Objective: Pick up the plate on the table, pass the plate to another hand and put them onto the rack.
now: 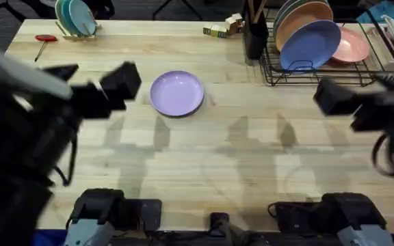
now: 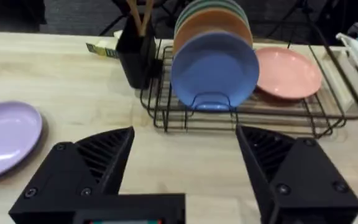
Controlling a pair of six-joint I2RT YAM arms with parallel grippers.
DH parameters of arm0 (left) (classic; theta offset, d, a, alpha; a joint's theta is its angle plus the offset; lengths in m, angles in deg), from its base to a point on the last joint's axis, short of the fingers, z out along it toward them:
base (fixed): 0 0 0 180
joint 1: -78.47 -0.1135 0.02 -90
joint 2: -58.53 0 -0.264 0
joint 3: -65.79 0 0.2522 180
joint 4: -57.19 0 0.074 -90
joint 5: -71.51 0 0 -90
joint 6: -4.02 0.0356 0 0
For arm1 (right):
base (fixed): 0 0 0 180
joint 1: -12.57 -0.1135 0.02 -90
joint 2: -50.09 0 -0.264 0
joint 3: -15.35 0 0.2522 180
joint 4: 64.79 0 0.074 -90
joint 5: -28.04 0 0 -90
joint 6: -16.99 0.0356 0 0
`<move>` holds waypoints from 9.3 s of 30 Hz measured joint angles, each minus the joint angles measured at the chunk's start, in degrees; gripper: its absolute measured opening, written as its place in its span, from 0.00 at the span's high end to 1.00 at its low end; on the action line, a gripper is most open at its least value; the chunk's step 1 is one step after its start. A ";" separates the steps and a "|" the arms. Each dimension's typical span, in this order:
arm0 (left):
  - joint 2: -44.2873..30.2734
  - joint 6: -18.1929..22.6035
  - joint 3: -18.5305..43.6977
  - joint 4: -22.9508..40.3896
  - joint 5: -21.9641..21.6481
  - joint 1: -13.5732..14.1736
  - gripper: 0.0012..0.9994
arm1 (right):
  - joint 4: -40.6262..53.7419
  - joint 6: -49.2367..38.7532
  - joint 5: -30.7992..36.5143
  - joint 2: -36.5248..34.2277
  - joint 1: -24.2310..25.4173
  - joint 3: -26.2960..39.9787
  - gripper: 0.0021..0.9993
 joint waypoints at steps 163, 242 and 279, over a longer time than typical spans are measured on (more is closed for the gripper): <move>-81.47 0.46 66.69 29.28 37.69 -0.17 0.59 | -12.97 17.99 -13.47 -65.11 -20.52 34.06 0.97; -66.14 5.64 75.76 35.58 34.71 -12.20 0.00 | -9.32 -100.00 -3.85 -65.11 5.88 34.06 0.97; -66.14 5.66 75.76 35.70 33.67 -12.20 0.00 | -0.76 -54.43 -5.31 -46.23 4.41 34.12 0.00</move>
